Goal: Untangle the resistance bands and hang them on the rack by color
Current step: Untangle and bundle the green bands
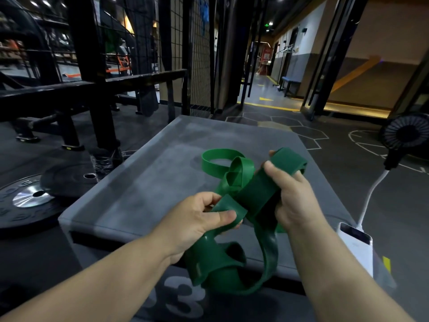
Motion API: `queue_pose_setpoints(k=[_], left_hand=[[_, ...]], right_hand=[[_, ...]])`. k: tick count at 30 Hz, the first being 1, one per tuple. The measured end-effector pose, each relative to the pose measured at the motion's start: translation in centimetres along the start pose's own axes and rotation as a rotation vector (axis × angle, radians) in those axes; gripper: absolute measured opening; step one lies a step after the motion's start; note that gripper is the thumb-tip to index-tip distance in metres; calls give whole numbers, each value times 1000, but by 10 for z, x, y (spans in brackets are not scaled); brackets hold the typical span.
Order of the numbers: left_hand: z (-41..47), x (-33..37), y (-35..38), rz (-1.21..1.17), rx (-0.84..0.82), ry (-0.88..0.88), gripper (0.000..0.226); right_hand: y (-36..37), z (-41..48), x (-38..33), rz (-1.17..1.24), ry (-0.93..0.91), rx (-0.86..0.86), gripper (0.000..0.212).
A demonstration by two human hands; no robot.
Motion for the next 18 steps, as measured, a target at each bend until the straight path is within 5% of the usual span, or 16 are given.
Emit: queue_pose_setpoints(k=[7, 12, 18], left_hand=[[1, -1, -11, 74, -13, -62, 18], [-5, -5, -9, -14, -194, -154, 41], [-5, 7, -30, 6, -28, -119, 13]], right_hand=[[30, -14, 26, -176, 19, -177, 22], [43, -20, 39, -132, 43, -283, 23], [50, -28, 46, -289, 47, -444, 25]])
Point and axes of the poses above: each hand's wrist, its own z-axis towards the middle knuckle, its own y-axis out of the palm, x = y × z, the point moved 10 cm from there along z, towards the middle knuckle, and after that the axes turned 7 degrees about -y, right-handed, at the moved point
